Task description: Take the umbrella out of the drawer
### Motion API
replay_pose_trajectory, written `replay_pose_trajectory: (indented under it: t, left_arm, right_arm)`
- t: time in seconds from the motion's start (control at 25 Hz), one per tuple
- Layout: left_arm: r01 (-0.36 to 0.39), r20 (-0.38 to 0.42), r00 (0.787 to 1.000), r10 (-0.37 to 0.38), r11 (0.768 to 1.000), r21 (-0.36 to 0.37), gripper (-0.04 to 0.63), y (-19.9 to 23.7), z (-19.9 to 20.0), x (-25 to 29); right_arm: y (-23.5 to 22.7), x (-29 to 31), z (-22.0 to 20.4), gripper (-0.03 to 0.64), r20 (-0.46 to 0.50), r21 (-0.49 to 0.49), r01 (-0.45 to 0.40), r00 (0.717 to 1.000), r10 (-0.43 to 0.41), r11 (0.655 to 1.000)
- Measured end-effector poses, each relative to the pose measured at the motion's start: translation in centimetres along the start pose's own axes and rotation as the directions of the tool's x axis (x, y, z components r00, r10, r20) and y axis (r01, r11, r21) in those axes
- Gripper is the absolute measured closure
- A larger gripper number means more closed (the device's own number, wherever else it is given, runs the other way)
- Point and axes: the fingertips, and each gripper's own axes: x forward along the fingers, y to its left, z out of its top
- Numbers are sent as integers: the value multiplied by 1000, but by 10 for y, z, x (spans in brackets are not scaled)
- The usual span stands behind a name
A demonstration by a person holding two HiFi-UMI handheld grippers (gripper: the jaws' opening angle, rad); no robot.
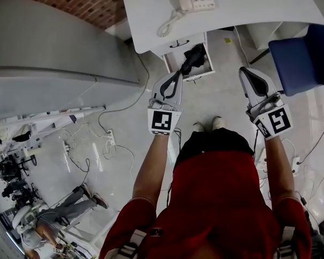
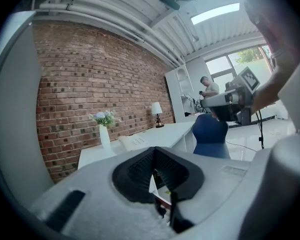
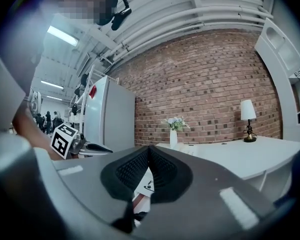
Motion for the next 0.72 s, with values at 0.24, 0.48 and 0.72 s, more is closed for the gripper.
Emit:
replay_pose_trajectory:
  t: [0.24, 0.48, 0.72]
  left_arm:
    - [37, -50, 998, -37, 999, 5, 588, 15, -54, 30]
    - [53, -96, 994, -53, 999, 7, 588, 28, -115, 65]
    - [72, -127, 989, -71, 997, -2, 566, 34, -169, 97]
  right_arm:
    - [-8, 20, -35, 604, -27, 8, 27, 999, -27, 1000]
    - [-22, 41, -90, 604, -35, 25, 51, 998, -50, 998]
    - [-33, 55, -139, 604, -37, 26, 57, 998, -56, 998]
